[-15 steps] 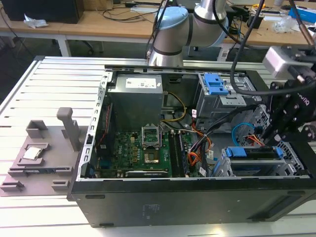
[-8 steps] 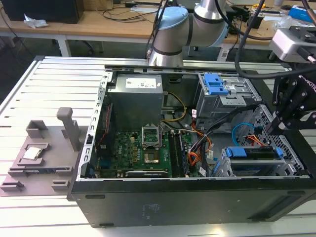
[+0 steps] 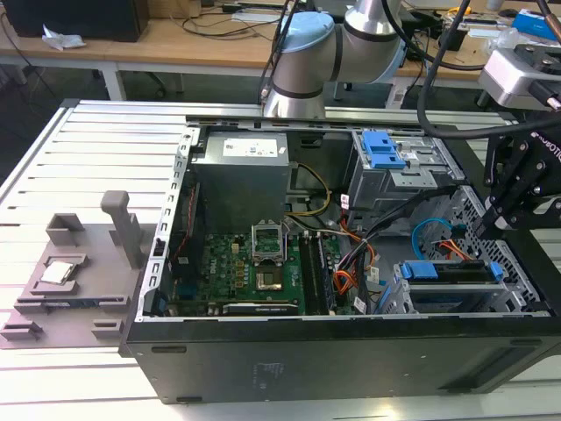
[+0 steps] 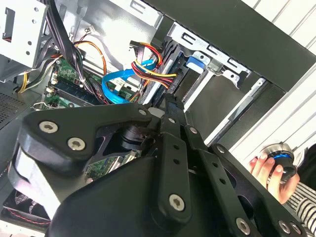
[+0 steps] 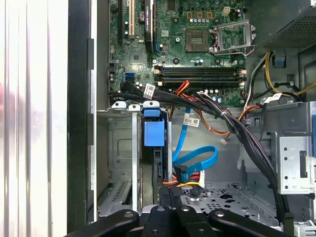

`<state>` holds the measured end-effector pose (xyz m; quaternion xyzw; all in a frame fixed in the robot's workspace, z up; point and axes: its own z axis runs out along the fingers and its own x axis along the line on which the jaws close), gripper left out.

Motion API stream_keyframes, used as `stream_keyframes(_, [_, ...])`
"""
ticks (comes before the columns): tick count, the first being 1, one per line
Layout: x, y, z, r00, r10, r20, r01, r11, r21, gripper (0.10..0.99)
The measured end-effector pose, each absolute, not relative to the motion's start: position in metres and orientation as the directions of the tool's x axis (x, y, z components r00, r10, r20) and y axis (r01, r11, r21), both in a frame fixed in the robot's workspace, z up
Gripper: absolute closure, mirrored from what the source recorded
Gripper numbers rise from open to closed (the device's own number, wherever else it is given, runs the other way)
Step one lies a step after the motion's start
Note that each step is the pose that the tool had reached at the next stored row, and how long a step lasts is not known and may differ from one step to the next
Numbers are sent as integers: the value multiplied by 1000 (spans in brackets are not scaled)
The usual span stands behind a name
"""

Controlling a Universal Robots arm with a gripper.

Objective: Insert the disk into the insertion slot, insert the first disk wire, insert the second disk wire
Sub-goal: 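Insert the first disk wire, then insert the second disk wire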

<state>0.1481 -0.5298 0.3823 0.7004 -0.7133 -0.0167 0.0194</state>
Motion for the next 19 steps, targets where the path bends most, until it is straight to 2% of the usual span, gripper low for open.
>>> stream_keyframes(6, [148,-530,382,-18,-1000,4,-999,18,51,973])
stream_keyframes(9, [148,-530,383,-18,-1000,4,-999,18,51,784])
stream_keyframes(15, [147,-521,382,-10,-1000,3,-999,10,51,784])
stream_keyframes(19, [126,-520,379,5,-1000,-1,-999,-5,51,784])
